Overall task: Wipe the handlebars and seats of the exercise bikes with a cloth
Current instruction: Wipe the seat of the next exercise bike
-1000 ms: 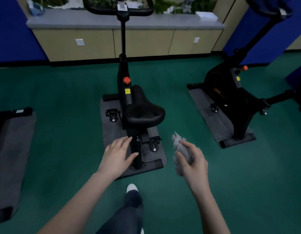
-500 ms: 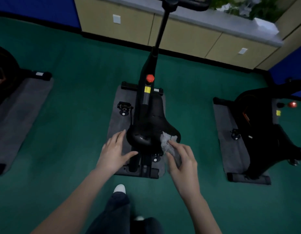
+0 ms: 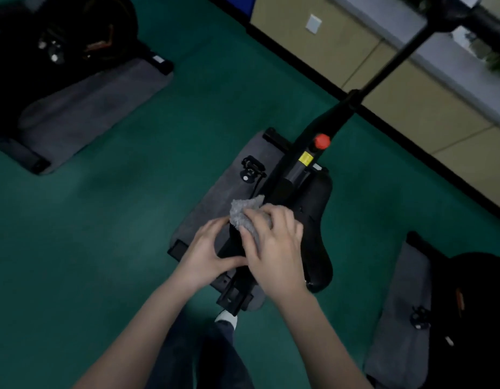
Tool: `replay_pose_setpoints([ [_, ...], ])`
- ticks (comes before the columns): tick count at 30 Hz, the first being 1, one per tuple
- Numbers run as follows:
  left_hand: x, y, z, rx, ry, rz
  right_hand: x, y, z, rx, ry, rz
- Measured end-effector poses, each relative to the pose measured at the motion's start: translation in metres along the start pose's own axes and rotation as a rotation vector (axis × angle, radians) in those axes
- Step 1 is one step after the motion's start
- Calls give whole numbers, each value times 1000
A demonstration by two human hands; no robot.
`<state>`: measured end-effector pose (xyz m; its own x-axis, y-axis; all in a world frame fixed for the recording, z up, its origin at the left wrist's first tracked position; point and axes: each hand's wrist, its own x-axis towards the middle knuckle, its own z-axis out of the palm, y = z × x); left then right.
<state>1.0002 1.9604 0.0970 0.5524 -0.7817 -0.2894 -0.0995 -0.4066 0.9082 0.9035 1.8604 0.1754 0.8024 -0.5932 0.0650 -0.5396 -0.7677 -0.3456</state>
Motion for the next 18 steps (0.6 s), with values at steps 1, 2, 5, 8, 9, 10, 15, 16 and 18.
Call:
replay_pose_setpoints([
  [1,0,-3,2,-39,5,-6,4,5,1,-17,-29,-33],
  [2,-1,-5,4,-72,8,-10,9,10,1,-22,-61,-60],
  [5,-1,-7,7,-132,18,0,28,24,-4,4,-144,-104],
  [8,-1,-9,9,-174,47,8,31,31,-10,102,-176,-105],
  [9,-1,-10,10,-186,54,4,28,30,-10,116,-179,-125],
  [10,-2,-10,11,-195,58,2,26,29,-9,123,-185,-156],
  [15,-2,-13,14,-214,89,-1,59,21,3,41,-408,-317],
  [16,-1,-13,14,-217,91,4,71,20,5,23,-472,-304],
  [18,-1,-13,15,-230,87,18,90,22,6,21,-578,-202],
])
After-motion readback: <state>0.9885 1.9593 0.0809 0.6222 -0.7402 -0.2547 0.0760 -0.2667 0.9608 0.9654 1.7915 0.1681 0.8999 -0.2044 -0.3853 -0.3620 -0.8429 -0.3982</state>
